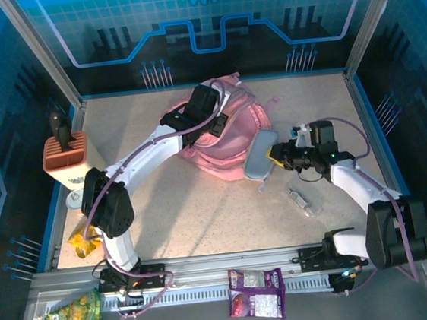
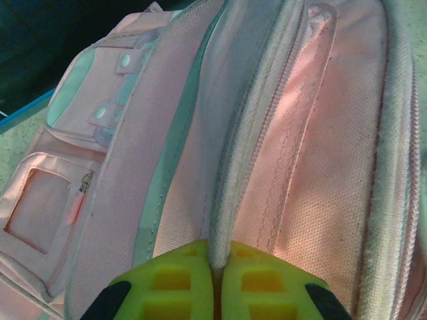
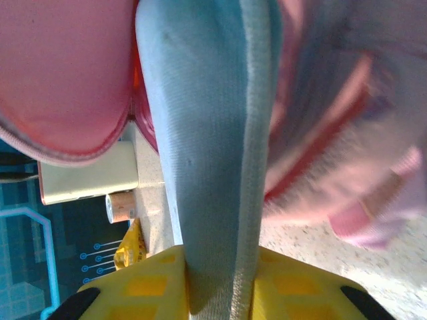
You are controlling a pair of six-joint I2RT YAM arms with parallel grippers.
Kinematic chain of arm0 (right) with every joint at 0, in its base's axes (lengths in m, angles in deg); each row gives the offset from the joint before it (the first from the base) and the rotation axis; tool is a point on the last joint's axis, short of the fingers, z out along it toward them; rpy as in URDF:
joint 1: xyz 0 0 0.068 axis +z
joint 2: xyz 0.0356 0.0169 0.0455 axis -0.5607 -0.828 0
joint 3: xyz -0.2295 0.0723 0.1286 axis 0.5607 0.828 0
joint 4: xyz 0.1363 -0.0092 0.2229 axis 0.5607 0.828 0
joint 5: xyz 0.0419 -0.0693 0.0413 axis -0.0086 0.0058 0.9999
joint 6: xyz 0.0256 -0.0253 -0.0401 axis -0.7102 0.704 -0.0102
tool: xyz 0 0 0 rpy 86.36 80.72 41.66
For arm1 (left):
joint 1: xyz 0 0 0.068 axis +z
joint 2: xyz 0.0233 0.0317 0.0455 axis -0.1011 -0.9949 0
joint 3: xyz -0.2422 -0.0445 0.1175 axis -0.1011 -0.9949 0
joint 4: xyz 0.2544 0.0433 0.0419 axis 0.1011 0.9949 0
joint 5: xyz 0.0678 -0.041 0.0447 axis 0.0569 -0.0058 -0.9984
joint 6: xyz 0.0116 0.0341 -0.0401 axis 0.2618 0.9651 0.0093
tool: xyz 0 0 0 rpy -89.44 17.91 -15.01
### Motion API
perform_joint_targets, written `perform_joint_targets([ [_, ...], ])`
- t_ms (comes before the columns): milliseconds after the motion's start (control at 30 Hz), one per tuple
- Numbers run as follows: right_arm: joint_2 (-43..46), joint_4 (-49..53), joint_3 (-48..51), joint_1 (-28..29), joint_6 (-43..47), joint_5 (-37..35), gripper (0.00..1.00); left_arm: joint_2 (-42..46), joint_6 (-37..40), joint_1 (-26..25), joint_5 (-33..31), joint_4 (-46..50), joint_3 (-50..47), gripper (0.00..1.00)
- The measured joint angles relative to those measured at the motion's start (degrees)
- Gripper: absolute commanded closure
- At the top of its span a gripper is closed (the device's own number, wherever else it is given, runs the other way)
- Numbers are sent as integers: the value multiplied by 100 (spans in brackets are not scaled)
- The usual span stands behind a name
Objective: Pack books, pencil case, and school supplies into a backpack
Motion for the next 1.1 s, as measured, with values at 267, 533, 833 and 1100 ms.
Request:
perform_joint_targets([
  [267,-1499,-938,-1126,876,-435,-629,76,544,-219,-11,400,190,-417,100],
  [533,-3060,-1543,-2149,1462,-824,-1043,68,1010,-459,-15,634,280,-638,100],
  [833,-3333,-1486,-2472,1665,-542,-1300,42,1029,-581,-15,636,271,-647,100],
  [1100,-2271,-1263,-1797,1628,-122,-1757,63,1113,-581,-17,656,184,-793,100],
])
